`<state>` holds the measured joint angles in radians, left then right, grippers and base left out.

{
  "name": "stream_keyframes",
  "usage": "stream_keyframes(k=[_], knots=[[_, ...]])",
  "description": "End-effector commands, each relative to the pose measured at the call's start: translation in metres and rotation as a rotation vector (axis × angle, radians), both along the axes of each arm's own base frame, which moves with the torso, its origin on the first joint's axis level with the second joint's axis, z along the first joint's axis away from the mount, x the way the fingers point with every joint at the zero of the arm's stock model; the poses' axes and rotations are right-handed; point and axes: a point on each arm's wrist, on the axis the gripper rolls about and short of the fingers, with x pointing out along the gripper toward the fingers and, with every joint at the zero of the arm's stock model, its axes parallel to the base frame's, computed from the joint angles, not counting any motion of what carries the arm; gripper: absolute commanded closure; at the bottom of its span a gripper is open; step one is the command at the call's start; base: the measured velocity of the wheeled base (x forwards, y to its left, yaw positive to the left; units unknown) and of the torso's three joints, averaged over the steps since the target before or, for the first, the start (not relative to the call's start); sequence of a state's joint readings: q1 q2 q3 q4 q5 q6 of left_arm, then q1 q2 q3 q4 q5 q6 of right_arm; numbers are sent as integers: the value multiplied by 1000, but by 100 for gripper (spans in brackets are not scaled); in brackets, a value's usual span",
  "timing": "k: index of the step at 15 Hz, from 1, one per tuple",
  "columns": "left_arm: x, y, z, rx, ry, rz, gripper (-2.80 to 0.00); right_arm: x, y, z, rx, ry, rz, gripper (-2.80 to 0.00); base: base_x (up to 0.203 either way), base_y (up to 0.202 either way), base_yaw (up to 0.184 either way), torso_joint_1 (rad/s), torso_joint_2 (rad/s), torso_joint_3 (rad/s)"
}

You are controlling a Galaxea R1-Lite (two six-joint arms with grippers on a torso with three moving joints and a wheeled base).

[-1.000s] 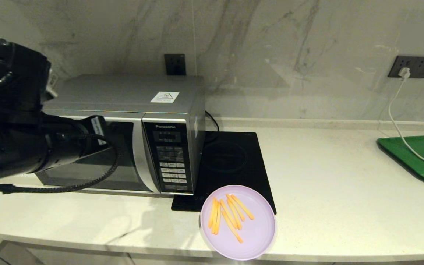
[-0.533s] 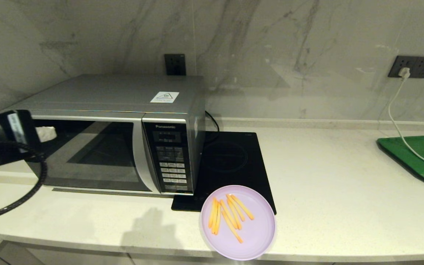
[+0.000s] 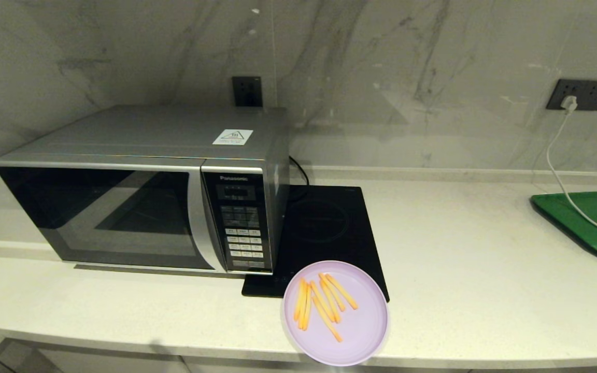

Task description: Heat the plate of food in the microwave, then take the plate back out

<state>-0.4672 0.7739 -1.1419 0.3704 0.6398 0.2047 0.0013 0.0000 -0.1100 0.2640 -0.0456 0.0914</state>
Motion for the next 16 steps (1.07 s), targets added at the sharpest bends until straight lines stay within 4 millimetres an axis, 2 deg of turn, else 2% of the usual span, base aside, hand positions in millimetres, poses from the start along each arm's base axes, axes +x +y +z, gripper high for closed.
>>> stream_keyframes(k=[1, 3, 6, 7, 9, 11, 14, 16], knots=[[-29, 13, 1, 14, -70, 104, 0, 0, 0, 0, 1, 1, 1, 0, 0, 0, 0, 0, 0, 0], [-44, 16, -1, 38, -96, 184, 0, 0, 0, 0, 1, 1, 0, 0, 0, 0, 0, 1, -1, 23], [-82, 18, -21, 73, -119, 182, 0, 0, 0, 0, 1, 1, 0, 0, 0, 0, 0, 0, 0, 0], [-96, 16, -29, 96, -113, 174, 0, 0, 0, 0, 1, 2, 0, 0, 0, 0, 0, 0, 0, 0], [-110, 2, -47, 135, -95, 111, 0, 0, 0, 0, 1, 1, 0, 0, 0, 0, 0, 0, 0, 0], [-120, -5, -74, 110, -95, 36, 0, 0, 0, 0, 1, 2, 0, 0, 0, 0, 0, 0, 0, 0], [-122, -2, -108, 44, -83, -118, 0, 0, 0, 0, 1, 1, 0, 0, 0, 0, 0, 0, 0, 0], [-117, -3, -135, 1, -43, -199, 0, 0, 0, 0, 1, 2, 0, 0, 0, 0, 0, 0, 0, 0]])
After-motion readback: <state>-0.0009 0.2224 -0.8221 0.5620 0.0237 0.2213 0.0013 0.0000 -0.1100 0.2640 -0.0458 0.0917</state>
